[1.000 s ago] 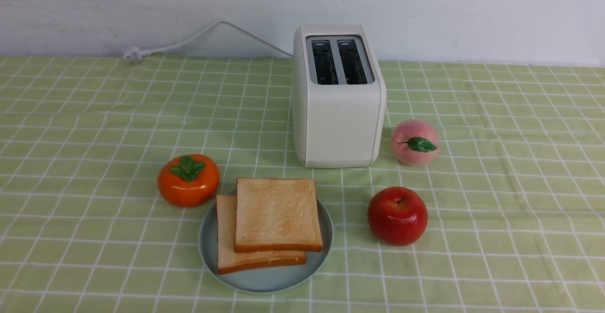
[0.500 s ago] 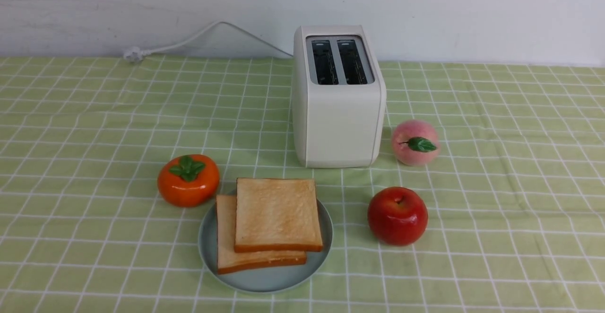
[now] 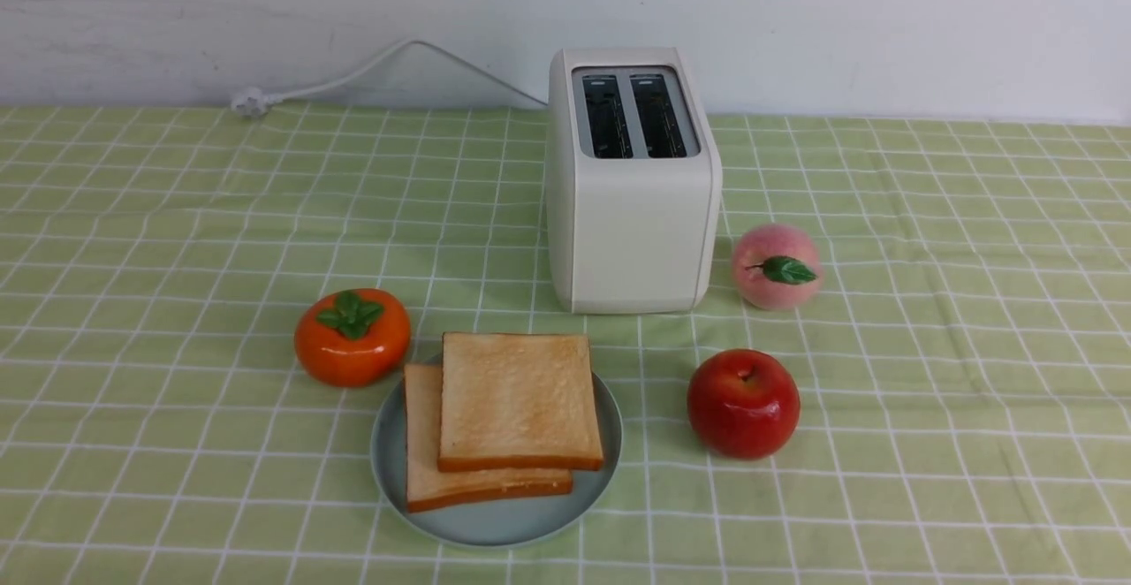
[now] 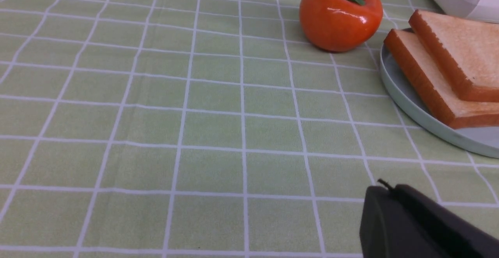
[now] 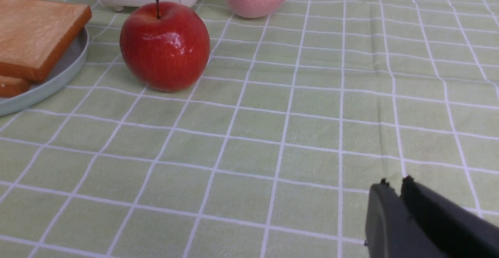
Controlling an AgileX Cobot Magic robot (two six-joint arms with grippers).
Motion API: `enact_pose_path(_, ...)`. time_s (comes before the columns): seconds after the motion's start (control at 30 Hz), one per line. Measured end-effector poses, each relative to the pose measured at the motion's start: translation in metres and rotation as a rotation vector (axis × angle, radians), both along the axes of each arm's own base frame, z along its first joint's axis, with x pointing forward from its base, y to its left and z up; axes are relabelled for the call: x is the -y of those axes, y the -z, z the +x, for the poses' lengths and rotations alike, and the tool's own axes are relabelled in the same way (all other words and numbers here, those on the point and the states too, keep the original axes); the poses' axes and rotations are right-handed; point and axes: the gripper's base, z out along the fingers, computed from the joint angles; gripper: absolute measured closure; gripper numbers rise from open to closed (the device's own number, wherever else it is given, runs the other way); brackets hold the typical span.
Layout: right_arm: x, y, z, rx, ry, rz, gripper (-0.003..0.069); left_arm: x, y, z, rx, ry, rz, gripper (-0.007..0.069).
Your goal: Take toasted bread from bread machine on green coffee tablecloth place on plate.
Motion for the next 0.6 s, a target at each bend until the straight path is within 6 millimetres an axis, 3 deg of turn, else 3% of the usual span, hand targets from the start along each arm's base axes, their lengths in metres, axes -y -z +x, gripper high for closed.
enact_pose_path(0.6,0.0000,0.0000,0.0000,0.000,0.000,0.000,0.0574,0.0000,0.0000,0.0000,0.000,0.000,0.000,0.0624)
